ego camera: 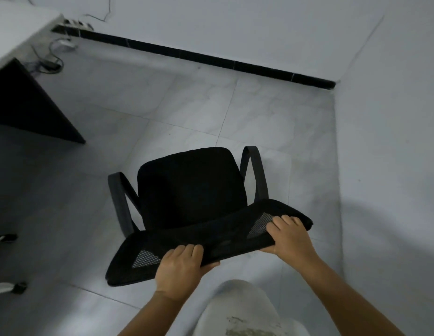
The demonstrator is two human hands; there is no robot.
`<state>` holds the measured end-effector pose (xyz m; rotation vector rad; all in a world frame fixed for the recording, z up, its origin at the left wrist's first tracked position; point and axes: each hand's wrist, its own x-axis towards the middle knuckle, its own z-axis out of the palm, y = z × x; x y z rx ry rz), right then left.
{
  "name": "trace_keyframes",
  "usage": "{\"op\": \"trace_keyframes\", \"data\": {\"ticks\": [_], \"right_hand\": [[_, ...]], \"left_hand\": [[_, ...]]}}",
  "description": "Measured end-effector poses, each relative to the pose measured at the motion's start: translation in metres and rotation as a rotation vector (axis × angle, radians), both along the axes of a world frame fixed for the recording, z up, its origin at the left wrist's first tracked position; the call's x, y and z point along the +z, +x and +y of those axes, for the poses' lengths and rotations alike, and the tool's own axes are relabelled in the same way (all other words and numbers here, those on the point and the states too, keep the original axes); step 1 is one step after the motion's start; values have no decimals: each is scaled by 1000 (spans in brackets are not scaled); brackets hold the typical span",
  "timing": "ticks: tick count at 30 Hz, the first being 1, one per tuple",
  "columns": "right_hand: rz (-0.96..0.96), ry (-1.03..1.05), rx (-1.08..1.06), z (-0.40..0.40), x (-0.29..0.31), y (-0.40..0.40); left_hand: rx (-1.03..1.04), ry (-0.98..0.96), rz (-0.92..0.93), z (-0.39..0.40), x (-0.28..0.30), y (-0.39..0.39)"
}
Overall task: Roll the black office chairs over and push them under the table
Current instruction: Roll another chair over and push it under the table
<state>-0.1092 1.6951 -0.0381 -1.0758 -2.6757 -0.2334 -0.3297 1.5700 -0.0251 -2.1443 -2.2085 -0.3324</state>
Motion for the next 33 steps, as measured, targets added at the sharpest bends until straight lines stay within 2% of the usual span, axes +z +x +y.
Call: {"op": "trace_keyframes", "data": {"ticks": [5,12,14,16,17,19,23,28,33], "right_hand": [[59,-2,42,40,4,40],[117,-8,246,90,3,85],[116,-18,337,103,1,93],[95,-43,438,115,0,100],[82,-53,483,119,0,102],[76,-63,567,124,-1,104],[137,-53,691,142,-6,104],[164,13,829,195,-8,98],[172,10,955,238,-6,70]], "left_hand": [[92,-69,-51,18,1,62],[242,-153,-131,44,5,129],[362,-235,-123,50,18,137],[566,-283,-165,45,23,141],[650,-311,-123,39,28,142],[762,-236,-92,25,24,144],[832,-176,-44,27,18,164],[905,72,-19,39,7,205],[945,77,14,53,-2,226]]}}
